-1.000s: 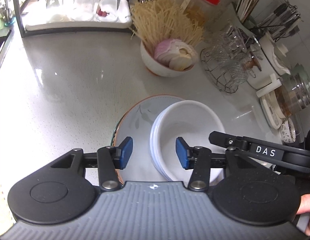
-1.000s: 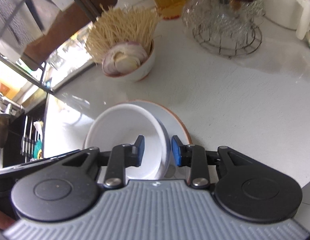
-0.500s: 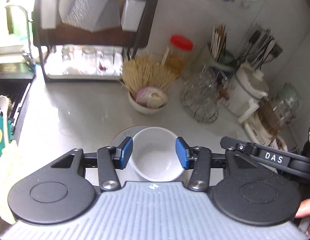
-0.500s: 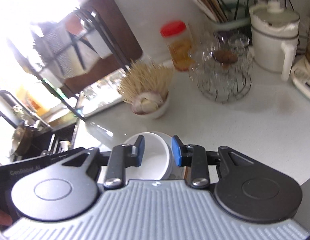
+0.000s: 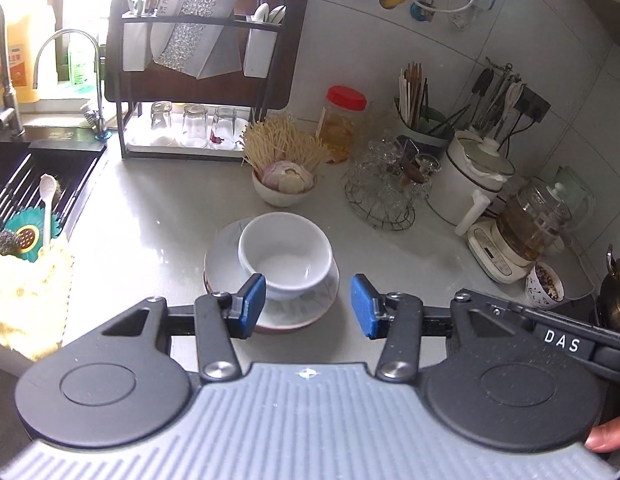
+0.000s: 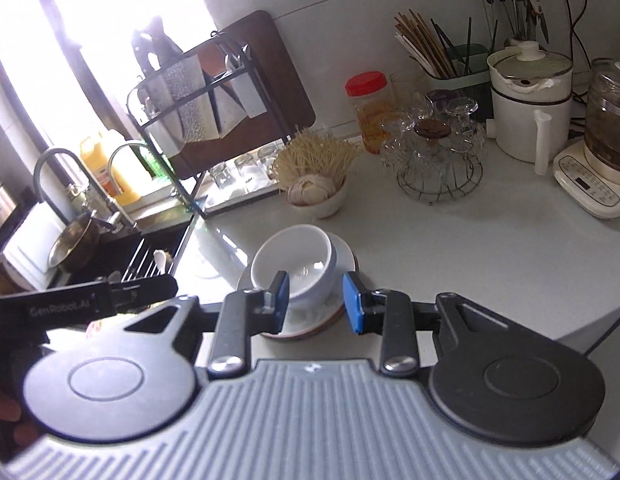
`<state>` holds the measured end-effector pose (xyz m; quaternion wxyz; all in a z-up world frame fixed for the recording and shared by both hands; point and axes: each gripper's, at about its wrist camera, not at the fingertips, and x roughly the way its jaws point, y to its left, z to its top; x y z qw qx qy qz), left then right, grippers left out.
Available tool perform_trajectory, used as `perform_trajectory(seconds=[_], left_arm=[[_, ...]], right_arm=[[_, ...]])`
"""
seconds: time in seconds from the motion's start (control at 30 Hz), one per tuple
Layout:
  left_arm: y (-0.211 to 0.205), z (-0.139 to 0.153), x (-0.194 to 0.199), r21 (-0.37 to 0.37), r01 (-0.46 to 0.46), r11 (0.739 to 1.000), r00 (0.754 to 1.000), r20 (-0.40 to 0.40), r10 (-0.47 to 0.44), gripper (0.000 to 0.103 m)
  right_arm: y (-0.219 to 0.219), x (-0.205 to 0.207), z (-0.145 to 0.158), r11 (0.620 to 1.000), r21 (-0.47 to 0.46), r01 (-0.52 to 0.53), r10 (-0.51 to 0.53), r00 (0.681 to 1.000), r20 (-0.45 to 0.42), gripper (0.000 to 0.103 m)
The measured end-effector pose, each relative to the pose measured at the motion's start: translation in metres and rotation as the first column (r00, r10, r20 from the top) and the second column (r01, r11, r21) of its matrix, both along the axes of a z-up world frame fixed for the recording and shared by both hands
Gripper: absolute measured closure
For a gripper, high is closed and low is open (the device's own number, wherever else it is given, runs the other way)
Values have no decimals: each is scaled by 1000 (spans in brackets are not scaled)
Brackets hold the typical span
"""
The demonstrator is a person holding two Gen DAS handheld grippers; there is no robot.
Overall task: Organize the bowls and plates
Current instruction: 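Raise both open grippers away from the bowl stack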
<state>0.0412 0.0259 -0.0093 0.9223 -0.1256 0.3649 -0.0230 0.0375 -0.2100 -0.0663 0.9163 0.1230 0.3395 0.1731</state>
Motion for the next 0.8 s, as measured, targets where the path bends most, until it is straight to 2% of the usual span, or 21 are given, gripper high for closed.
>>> perform_trajectory(seconds=[0.23, 0.43, 0.7, 0.8], left_arm=[[-24, -3, -57, 22, -24, 999, 1000, 16, 23, 50], [-37, 1, -92, 34, -51, 998, 998, 39, 49, 50], [-43, 5, -112, 66, -77, 995, 996, 44, 74, 50], [-41, 5, -114, 64, -86, 994, 996, 40, 83, 50]], right_arm=[[-14, -47, 5, 999, -21, -30, 31, 998, 48, 69], [-26, -68, 9, 998, -45, -43, 47, 996, 77, 69], [-30, -79, 3, 997, -53, -55, 58, 996, 66, 69], [-27, -81, 4, 995, -76, -57, 64, 994, 87, 69]])
